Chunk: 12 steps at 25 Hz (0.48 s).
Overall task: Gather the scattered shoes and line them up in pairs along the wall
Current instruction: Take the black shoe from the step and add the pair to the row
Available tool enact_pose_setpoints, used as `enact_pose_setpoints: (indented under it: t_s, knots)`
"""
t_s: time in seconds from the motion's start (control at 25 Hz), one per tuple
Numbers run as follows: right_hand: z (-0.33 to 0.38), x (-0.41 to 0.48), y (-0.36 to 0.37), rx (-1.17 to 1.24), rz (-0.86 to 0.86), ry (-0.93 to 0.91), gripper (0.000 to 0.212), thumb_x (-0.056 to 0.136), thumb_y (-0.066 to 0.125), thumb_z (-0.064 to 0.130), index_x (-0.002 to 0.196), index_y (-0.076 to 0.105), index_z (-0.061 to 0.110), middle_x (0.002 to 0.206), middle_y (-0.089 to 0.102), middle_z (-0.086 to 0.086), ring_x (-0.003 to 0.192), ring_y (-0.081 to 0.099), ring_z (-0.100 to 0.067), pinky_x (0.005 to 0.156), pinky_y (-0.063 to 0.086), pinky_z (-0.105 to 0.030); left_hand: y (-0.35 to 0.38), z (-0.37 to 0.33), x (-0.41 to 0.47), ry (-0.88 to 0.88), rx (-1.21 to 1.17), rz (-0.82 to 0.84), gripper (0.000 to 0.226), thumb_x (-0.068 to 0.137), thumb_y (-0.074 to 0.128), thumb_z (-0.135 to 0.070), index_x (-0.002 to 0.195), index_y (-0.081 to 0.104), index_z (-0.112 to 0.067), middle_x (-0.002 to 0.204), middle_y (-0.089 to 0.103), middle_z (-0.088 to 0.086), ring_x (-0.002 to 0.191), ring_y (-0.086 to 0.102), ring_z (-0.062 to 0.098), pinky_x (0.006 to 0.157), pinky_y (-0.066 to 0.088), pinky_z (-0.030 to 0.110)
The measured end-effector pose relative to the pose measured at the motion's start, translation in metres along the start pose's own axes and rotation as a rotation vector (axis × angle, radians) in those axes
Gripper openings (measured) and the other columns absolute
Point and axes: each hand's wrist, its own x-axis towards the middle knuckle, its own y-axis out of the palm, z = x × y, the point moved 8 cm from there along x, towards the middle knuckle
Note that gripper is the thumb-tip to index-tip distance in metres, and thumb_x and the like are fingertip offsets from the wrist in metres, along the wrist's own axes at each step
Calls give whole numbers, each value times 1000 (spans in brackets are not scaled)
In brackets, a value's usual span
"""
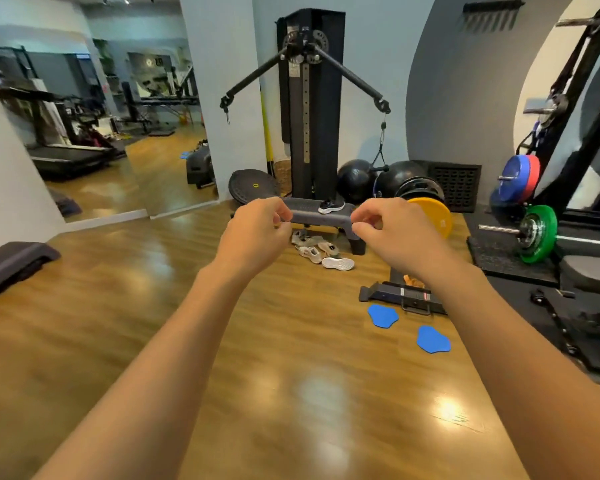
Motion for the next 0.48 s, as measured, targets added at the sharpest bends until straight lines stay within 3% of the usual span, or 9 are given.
enact_pose_setpoints:
  t_s: [0.12,0.32,0.48]
  knots:
    - [-19,90,40,5,36,-40,16,92,56,25,104,67,27,92,66,7,85,59,-11,73,52,-33,18,50,75,-42,30,-29,12,88,58,-22,95,66,-23,92,65,-3,84,61,17,74,51,35]
    - [-77,224,109,-132,42,-26,19,92,56,26,108,65,28,99,68,3,91,60,-19,79,54,-44,75,136,207,-42,55,17,11,87,60,-21,96,67,-22,91,66,0,86,63,21,81,53,41]
    - [-120,331,169,-161,104,55,20,90,57,24,107,66,27,101,68,2,95,61,-20,82,53,-45,134,179,333,21,10,79,15,88,58,-18,99,67,-20,90,64,-2,82,59,19,75,49,34]
